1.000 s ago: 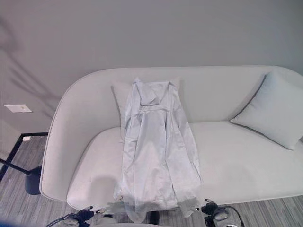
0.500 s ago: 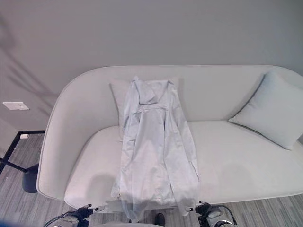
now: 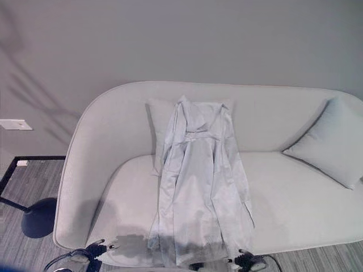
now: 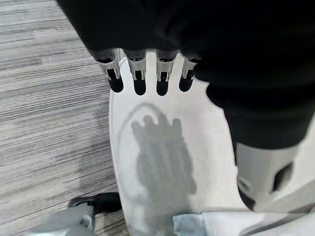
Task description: Hang the clothes on the sofa on the clothes rack.
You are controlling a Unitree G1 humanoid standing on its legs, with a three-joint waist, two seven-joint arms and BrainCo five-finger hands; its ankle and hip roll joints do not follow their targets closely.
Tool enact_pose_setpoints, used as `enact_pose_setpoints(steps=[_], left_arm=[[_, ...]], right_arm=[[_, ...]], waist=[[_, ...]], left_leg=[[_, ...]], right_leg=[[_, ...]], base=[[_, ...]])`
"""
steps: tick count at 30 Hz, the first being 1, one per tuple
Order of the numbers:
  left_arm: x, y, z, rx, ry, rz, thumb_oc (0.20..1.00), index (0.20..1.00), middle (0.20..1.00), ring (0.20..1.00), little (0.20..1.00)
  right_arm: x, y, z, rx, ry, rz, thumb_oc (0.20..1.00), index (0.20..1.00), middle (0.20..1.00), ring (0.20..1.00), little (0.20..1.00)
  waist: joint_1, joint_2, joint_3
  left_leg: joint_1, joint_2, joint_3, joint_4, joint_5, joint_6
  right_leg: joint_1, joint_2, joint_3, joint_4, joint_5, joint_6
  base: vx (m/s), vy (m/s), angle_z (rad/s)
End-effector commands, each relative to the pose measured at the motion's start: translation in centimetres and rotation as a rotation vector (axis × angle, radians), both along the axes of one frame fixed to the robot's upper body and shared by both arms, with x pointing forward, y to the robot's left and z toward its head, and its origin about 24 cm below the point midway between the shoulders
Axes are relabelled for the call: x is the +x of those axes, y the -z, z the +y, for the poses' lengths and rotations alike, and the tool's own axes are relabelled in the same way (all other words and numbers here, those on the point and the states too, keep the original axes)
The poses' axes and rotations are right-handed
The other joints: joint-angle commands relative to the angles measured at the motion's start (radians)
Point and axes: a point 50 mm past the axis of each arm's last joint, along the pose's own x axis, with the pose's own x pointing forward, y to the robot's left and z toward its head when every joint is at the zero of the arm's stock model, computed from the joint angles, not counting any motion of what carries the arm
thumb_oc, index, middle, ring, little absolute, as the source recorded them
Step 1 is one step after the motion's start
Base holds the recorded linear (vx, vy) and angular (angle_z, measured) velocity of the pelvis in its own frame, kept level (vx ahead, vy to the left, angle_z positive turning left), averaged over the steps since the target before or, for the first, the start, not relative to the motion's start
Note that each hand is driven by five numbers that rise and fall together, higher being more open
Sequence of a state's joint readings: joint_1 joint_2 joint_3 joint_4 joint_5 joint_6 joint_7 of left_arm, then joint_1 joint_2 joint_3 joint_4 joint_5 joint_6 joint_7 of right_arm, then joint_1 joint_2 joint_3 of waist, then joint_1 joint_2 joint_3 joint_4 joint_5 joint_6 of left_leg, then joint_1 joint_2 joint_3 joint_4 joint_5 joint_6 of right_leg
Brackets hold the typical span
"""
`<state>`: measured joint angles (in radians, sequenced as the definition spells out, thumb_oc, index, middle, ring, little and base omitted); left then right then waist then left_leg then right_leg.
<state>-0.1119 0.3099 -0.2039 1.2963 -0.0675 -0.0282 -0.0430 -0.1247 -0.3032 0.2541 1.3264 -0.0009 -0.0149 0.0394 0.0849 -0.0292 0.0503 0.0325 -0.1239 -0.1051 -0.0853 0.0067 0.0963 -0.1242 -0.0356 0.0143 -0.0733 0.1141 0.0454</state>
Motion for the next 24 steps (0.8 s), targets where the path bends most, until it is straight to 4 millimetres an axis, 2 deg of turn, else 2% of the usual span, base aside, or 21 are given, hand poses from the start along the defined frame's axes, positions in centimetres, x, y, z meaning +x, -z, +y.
enact_pose_setpoints(steps=[1,11,13,15,16,17,19,22,23,24], left_arm=[[1.9,-0.5,-0.5,-0.019,-0.017,-0.056,1.000,1.000,1.000,1.000,1.000],[3.2,-1.0,-0.9,-0.023,0.034,-0.101,1.000,1.000,1.000,1.000,1.000],[4.4,-1.7,-0.6,-0.006,0.070,-0.149,1.000,1.000,1.000,1.000,1.000],[5.9,-2.8,-0.2,0.009,0.098,-0.209,1.000,1.000,1.000,1.000,1.000],[6.6,-3.2,-0.2,0.013,0.109,-0.239,1.000,1.000,1.000,1.000,1.000],[8.3,-4.3,0.2,0.034,0.115,-0.295,1.000,1.000,1.000,1.000,1.000],[9.1,-4.9,0.3,0.044,0.121,-0.318,1.000,1.000,1.000,1.000,1.000],[11.1,-6.7,0.8,0.066,0.124,-0.406,1.000,1.000,1.000,1.000,1.000],[11.4,-7.1,1.1,0.064,0.122,-0.422,1.000,1.000,1.000,1.000,1.000],[11.4,-7.1,1.1,0.064,0.122,-0.422,1.000,1.000,1.000,1.000,1.000]], right_arm=[[1.2,-1.1,-2.1,-0.055,0.015,-0.049,1.000,1.000,1.000,1.000,1.000],[1.0,-1.3,-2.6,-0.051,0.041,-0.085,1.000,1.000,1.000,1.000,1.000],[1.7,-1.9,-3.2,-0.063,0.039,-0.130,1.000,1.000,1.000,1.000,1.000],[3.0,-2.9,-3.9,-0.079,0.019,-0.200,1.000,1.000,1.000,1.000,1.000],[3.9,-3.7,-4.4,-0.094,0.014,-0.239,1.000,1.000,1.000,1.000,1.000],[6.4,-5.6,-5.2,-0.127,-0.031,-0.329,1.000,1.000,1.000,1.000,1.000],[7.2,-6.2,-5.5,-0.141,-0.042,-0.358,1.000,1.000,1.000,1.000,1.000],[9.3,-8.6,-6.4,-0.176,-0.040,-0.478,1.000,1.000,1.000,1.000,1.000],[10.4,-9.6,-6.2,-0.181,-0.076,-0.526,1.000,1.000,1.000,1.000,1.000],[10.4,-9.6,-6.2,-0.181,-0.076,-0.526,1.000,1.000,1.000,1.000,1.000]], waist=[[0.002,0.003,0.021],[-0.023,0.010,0.017],[-0.030,0.016,0.028],[-0.031,0.021,0.048],[-0.027,0.017,0.072],[-0.017,0.006,0.132],[-0.012,0.003,0.154],[0.020,-0.006,0.194],[0.035,0.009,0.179],[0.036,0.009,0.181]], left_leg=[[-0.021,0.128,0.012,-0.002,-0.032,-0.084],[-0.010,0.176,0.015,-0.002,-0.017,-0.085],[0.000,0.200,0.020,-0.002,-0.001,-0.086],[0.014,0.224,0.036,-0.002,0.039,-0.090],[-0.008,0.225,0.035,0.041,0.049,-0.096],[-0.083,0.219,0.016,0.167,0.037,-0.102],[-0.117,0.214,0.008,0.192,0.035,-0.108],[-0.233,0.184,-0.009,0.115,0.048,-0.110],[-0.191,0.194,-0.029,-0.002,0.060,-0.109],[-0.189,0.194,-0.028,-0.002,0.059,-0.109]], right_leg=[[0.046,-0.013,0.019,-0.014,-0.030,-0.021],[0.053,0.019,0.022,-0.014,-0.044,-0.018],[0.053,0.030,0.024,-0.014,-0.046,-0.015],[0.060,0.036,0.016,-0.014,-0.045,-0.015],[0.065,0.031,0.016,-0.014,-0.039,-0.016],[0.069,0.025,0.017,-0.014,-0.025,-0.020],[0.070,0.024,0.016,-0.014,-0.030,-0.019],[0.077,0.025,0.021,-0.014,-0.040,-0.025],[0.083,0.040,0.040,-0.014,-0.048,-0.030],[0.085,0.041,0.041,-0.014,-0.048,-0.030]], base=[[0.03,-0.158,-0.03],[0.04,-0.120,0.06],[0.03,-0.100,-0.01],[-0.02,-0.091,0.08],[-0.18,-0.173,0.21],[-0.23,-0.174,0.20],[-0.13,-0.094,0.13],[0.01,0.011,0.13],[0.12,0.098,0.11],[0.15,0.156,-0.05]])
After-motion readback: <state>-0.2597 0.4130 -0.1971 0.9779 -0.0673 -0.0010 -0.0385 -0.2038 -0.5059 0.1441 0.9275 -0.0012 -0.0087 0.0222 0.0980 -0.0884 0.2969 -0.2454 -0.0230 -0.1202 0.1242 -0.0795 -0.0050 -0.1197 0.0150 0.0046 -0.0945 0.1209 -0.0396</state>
